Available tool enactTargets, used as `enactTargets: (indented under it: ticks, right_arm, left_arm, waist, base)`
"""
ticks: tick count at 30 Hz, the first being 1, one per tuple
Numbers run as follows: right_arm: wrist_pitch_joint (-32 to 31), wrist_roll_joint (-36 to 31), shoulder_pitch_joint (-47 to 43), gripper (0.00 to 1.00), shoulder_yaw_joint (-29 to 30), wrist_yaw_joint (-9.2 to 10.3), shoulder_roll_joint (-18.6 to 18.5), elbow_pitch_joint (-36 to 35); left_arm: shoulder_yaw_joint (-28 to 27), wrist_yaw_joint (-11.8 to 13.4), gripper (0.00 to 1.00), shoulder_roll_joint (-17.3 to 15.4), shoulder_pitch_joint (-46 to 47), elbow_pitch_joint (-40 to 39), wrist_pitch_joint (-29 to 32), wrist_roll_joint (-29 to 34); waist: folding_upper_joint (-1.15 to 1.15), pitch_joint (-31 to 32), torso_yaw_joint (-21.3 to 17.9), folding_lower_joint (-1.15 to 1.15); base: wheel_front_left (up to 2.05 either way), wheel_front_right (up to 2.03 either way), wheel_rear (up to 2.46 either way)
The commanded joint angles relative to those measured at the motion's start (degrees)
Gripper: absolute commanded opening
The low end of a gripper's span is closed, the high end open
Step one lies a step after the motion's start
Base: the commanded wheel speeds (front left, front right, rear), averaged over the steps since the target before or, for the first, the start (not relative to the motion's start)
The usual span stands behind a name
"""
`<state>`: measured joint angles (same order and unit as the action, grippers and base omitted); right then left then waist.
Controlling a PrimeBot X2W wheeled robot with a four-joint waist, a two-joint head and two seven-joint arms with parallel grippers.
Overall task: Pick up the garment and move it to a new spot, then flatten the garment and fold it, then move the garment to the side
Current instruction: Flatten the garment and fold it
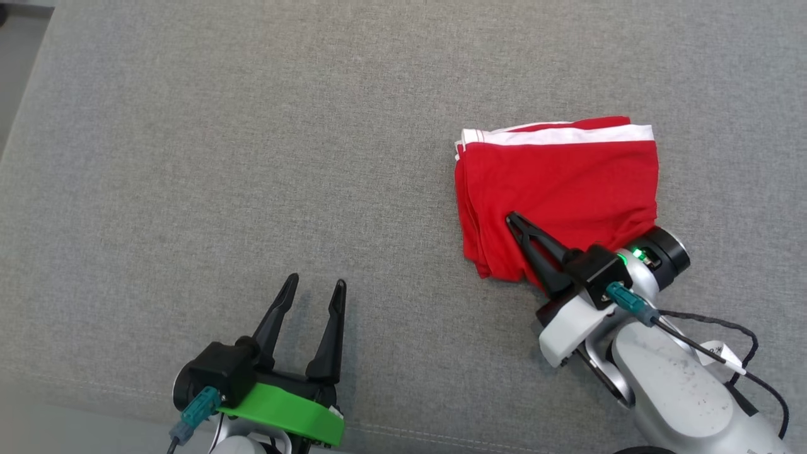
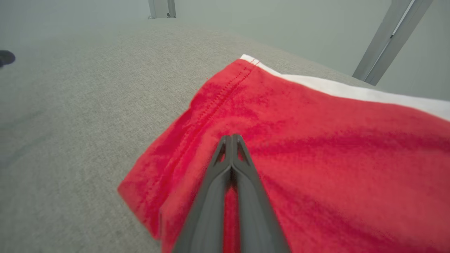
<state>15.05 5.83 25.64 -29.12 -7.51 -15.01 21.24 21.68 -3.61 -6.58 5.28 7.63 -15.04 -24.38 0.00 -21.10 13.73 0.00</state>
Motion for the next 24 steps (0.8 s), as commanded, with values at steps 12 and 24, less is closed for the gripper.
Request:
enactTargets:
  ticks: [12,24]
  right_arm:
    - [0.12,0.44,-2.76,0.00,0.13,0.07,1.76,2.34]
    - [-0.01,1.74,-3.43,0.00,-1.10,0.03,3.81,6.84]
  left_arm:
    - [-0.79,-1.03,1.00,0.73,-1.92,0.71,-0.13,1.11]
    - [-1.34,-1.47,1.00,0.93,-3.05,1.75,-0.13,1.52]
  waist:
    - [0.00,1.74,-1.02,0.00]
    - [0.00,3.65,-1.55,0.00]
  base:
    - [0.00,0.00,0.00]
    - [0.00,0.00,0.00]
